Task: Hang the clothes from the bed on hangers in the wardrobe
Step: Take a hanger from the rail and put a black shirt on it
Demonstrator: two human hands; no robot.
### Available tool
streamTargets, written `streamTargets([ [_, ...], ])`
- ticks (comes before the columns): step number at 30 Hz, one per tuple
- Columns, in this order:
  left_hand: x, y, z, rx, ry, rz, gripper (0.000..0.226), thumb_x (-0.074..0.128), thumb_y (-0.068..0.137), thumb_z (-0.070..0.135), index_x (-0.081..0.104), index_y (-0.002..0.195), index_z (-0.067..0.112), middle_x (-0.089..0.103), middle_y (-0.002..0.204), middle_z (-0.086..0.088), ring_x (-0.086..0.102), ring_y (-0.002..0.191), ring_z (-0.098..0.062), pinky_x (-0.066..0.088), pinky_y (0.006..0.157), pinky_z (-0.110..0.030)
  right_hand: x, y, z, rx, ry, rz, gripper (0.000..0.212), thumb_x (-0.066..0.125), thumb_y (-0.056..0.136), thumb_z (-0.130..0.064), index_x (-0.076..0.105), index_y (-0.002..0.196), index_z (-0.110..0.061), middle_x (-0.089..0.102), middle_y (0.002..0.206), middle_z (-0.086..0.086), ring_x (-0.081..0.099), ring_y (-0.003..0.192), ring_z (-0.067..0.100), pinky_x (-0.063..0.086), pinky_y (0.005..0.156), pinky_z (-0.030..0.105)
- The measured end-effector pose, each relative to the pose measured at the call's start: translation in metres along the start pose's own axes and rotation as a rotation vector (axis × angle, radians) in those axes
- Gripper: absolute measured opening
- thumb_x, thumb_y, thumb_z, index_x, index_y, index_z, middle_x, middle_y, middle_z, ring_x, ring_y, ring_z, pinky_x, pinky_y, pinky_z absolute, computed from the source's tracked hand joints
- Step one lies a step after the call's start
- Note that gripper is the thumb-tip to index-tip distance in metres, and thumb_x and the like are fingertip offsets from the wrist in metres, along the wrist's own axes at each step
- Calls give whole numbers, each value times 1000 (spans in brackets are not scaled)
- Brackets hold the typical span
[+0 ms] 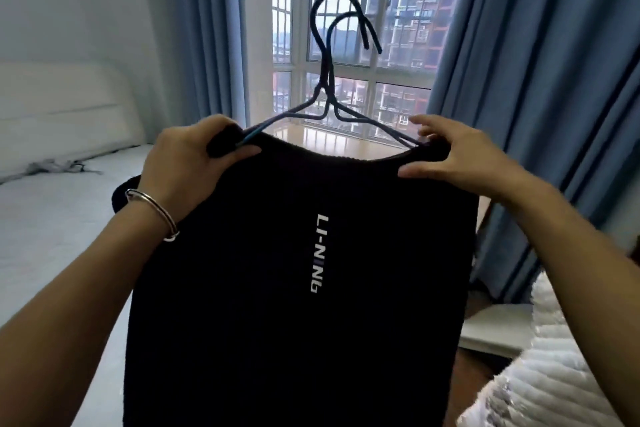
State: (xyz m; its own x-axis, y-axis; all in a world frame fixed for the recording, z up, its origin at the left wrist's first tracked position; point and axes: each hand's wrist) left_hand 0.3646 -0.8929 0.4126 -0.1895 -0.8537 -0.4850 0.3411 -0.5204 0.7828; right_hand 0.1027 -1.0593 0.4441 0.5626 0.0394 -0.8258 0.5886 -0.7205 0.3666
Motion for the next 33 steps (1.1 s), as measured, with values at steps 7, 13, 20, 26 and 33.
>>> streamTargets([
  [7,37,97,-53,-67,172,78,46,66,70,49,65,95,11,71,90,-18,65,81,-36,49,73,-41,36,161,22,-102,-55,79,53,75,73,-30,52,121,-25,61,120,8,55,112,30,44,92,39],
  [13,54,142,-107,-146,227,66,36,68,73,41,65,94,13,70,90,-15,64,83,-33,47,72,-37,86,253,12,-197,-9,132,34,69,80,-25,59,111,-19,60,110,10,55,103,30,42,86,36],
  [20,64,167,-156,-232,270,60,47,66,64,57,63,88,16,70,84,-12,63,79,-32,51,71,-41,133,324,0,-299,60,101,31,61,85,-25,56,116,-20,59,112,9,56,104,30,43,92,41],
  [26,78,201,-161,-224,404,179,36,71,73,33,65,91,3,68,87,-20,62,80,-32,36,68,-28,139,391,1,-380,264,124,44,70,80,-19,49,118,-15,64,114,11,58,105,30,43,88,34],
  [33,108,255,-140,-207,604,326,45,69,74,38,64,99,2,67,99,-23,62,92,-33,38,74,-29,124,485,12,-532,391,146,46,73,77,-21,52,115,-5,61,116,15,56,107,29,40,83,29],
])
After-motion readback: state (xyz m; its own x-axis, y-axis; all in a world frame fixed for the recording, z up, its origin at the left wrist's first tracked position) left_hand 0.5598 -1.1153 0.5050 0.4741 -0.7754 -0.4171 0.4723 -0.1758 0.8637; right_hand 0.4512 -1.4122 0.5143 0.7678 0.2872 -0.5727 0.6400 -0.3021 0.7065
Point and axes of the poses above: each hand's wrist, its own y-axis towards the middle knuckle, its own x-axis out of the palm, z = x × y
